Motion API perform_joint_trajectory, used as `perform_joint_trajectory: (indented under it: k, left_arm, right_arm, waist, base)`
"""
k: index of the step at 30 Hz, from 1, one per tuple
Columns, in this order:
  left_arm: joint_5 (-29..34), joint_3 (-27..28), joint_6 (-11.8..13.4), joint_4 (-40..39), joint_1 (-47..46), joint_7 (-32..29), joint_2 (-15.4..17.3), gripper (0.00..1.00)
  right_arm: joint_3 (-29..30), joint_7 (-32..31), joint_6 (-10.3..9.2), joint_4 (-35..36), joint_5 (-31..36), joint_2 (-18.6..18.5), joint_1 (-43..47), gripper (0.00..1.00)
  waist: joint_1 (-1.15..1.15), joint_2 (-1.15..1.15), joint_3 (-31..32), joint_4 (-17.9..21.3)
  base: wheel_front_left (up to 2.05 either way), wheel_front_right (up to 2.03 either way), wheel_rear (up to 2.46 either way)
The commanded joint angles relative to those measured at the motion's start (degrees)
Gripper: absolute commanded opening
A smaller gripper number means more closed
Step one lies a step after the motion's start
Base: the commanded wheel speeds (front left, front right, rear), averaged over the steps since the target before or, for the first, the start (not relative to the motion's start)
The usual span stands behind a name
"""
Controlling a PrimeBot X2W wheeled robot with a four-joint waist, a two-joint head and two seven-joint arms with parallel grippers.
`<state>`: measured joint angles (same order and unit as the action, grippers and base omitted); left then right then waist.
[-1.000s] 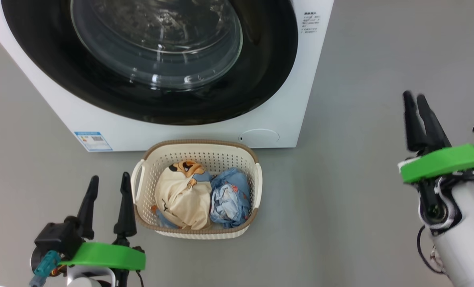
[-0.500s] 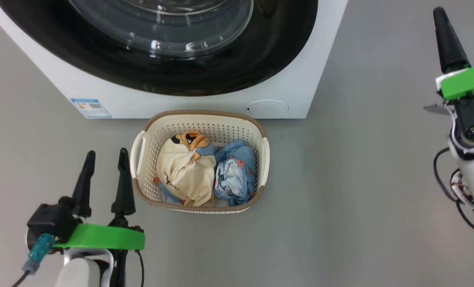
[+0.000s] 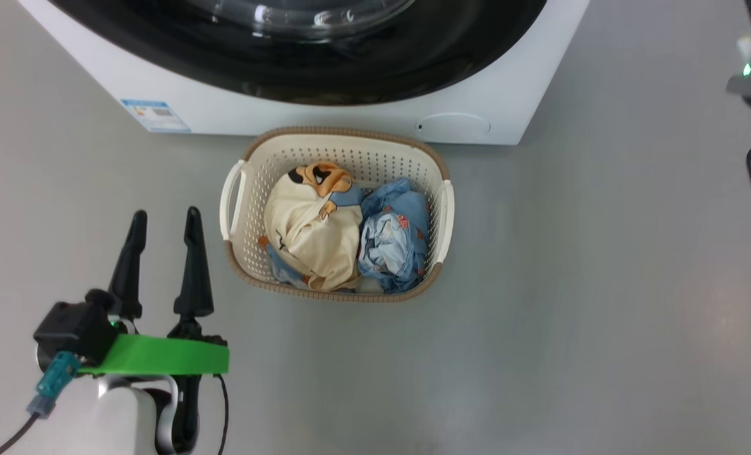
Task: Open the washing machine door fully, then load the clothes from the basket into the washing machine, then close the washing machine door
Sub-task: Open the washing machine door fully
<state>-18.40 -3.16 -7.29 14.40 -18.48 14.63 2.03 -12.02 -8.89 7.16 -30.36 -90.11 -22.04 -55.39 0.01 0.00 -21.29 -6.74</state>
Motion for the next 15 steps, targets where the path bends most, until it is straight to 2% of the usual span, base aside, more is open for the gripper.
perform_joint_trajectory:
  k: [1,15]
  left_arm:
    - [0.3,1.6,-0.1,-2.3,-1.5,0.4,0.9,1.00]
    - [-2.2,-1.1,-0.2,-5.0,-4.1,0.4,0.9,1.00]
  right_arm:
    - [0.3,-1.2,0.33,1.1,-1.0,-0.1,-2.2,0.00]
    - [-2.8,-11.6,0.33,-2.9,-1.3,-0.1,-13.4,0.00]
  waist:
    - [0.00,0.00,-2.3,-1.1]
    - [0.00,0.00,-7.9,-4.1]
  base:
    - [0.00,0.00,0.00]
    - [0.00,0.00,0.00]
